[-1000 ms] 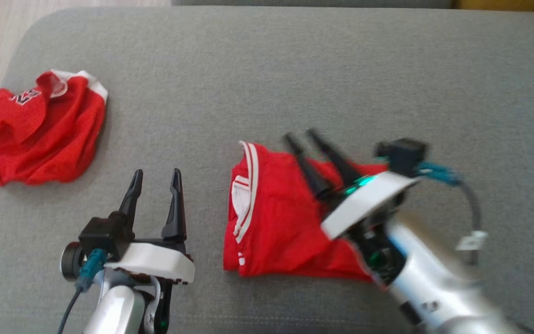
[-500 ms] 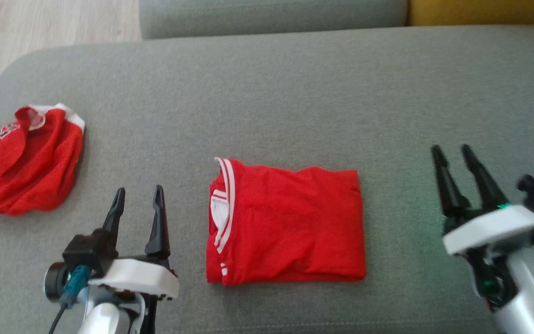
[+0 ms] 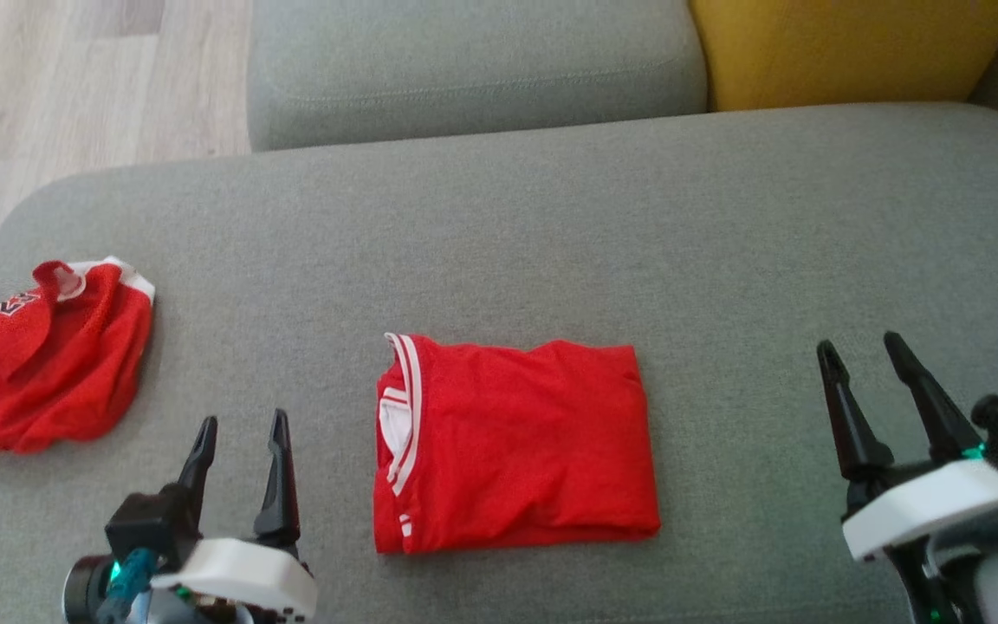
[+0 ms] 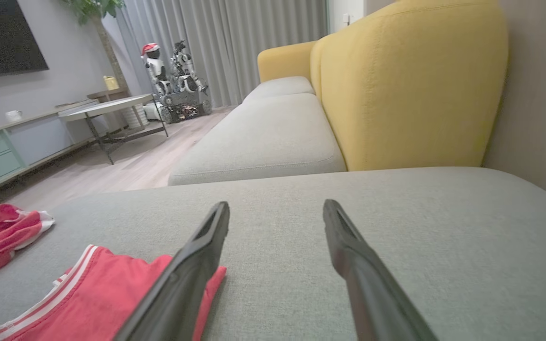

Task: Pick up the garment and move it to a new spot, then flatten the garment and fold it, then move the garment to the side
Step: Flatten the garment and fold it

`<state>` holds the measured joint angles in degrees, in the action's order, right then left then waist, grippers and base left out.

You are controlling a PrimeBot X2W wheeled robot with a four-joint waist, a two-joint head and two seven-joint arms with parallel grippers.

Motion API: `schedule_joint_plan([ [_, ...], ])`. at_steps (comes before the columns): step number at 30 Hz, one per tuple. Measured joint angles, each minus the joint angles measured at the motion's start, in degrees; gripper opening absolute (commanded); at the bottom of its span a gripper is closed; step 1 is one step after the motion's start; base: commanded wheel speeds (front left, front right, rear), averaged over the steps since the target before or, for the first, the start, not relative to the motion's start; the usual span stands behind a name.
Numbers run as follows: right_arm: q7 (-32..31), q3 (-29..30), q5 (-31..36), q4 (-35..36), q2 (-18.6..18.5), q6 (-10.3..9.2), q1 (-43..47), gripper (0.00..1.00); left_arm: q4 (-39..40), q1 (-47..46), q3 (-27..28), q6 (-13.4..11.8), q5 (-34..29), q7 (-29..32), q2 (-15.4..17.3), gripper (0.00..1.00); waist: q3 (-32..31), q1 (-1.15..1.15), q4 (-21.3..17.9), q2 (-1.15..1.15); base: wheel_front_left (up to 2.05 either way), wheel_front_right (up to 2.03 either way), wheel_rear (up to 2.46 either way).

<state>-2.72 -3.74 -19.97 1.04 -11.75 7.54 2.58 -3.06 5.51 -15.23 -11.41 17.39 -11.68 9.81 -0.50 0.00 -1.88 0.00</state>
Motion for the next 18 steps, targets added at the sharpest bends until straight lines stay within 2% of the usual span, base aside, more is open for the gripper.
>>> schedule_joint_plan([
  [8, -1.9, 2.2, 2.9, 3.6, 1.8, 0.00, 3.8, 1.00, 1.0, 1.7, -0.5, -0.8, 0.0, 0.8, 0.7, 1.00, -1.1, 0.00, -0.2, 0.00, 0.00, 0.00, 0.00],
  [18, -1.9, 2.5, 4.0, 3.8, 2.6, 0.00, 5.2, 1.00, 1.6, 3.7, -0.5, -1.8, -0.2, 1.5, 1.6, 1.00, -1.7, 0.00, 0.0, 0.00, 0.00, 0.00, 0.00],
])
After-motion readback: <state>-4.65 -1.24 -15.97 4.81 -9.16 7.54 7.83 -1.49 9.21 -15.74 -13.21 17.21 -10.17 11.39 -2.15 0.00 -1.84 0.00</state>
